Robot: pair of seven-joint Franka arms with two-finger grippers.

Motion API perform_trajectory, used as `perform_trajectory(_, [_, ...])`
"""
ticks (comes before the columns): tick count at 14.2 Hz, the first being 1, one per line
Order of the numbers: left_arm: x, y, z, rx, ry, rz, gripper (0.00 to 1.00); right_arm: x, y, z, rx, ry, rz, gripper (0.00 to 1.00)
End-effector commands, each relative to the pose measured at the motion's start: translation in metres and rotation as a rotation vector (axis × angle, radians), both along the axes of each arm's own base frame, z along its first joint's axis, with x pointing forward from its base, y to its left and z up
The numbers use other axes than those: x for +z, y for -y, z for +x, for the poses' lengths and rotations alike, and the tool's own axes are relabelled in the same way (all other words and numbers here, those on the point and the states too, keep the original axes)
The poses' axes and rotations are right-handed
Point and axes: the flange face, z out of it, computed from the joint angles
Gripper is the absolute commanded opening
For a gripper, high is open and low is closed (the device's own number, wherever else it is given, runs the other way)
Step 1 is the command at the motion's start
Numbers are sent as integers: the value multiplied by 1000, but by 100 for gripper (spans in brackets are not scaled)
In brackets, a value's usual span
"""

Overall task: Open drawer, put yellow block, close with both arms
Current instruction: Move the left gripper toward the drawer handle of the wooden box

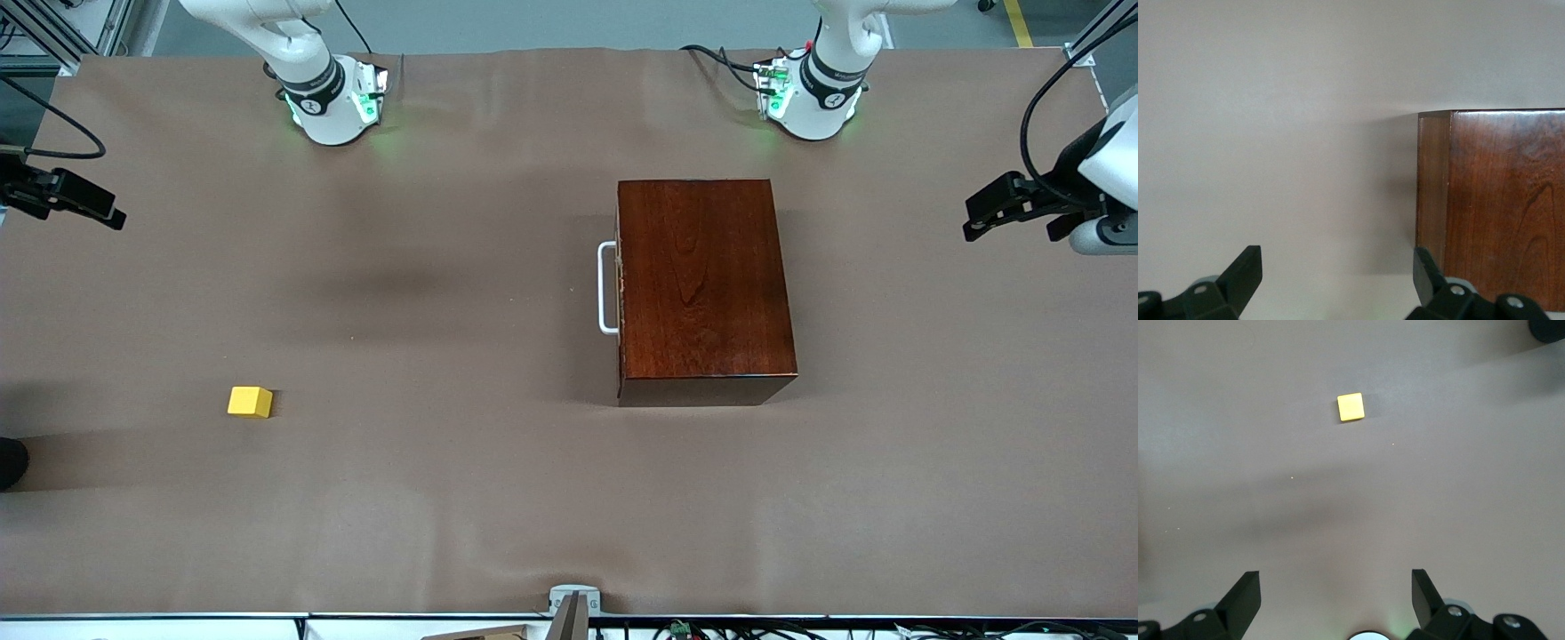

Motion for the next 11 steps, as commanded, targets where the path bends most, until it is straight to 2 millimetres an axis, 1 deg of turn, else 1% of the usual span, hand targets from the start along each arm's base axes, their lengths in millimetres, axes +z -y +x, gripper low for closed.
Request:
perform_trajectory(1, [0,19,2,-25,13,-3,100,2,3,0,4,11,-6,100])
perform_trajectory(2, [-1,41,1,-41,18,-2,100,2,3,0,4,13,-6,100])
perform_trajectory(4, [-18,79,4,-14,-6,-7,100,2,3,0,4,13,-6,100])
perform_trajectory(5, [-21,104,1,-24,-12,-9,100,3,3,1,4,14,-6,100])
perform_trajectory(6, [-25,125,1,-22,-18,-18,100,3,3,1,4,14,-6,100])
perform_trajectory(8, [-32,186,-5,17,-31,-34,100,3,3,1,4,14,-6,100])
perform_trajectory(9, [-33,215,-10,46,-31,-41,100,3,3,1,4,14,-6,100])
perform_trajectory(11, [-41,266,-23,46,-42,-43,100,2,3,1,4,13,-6,100])
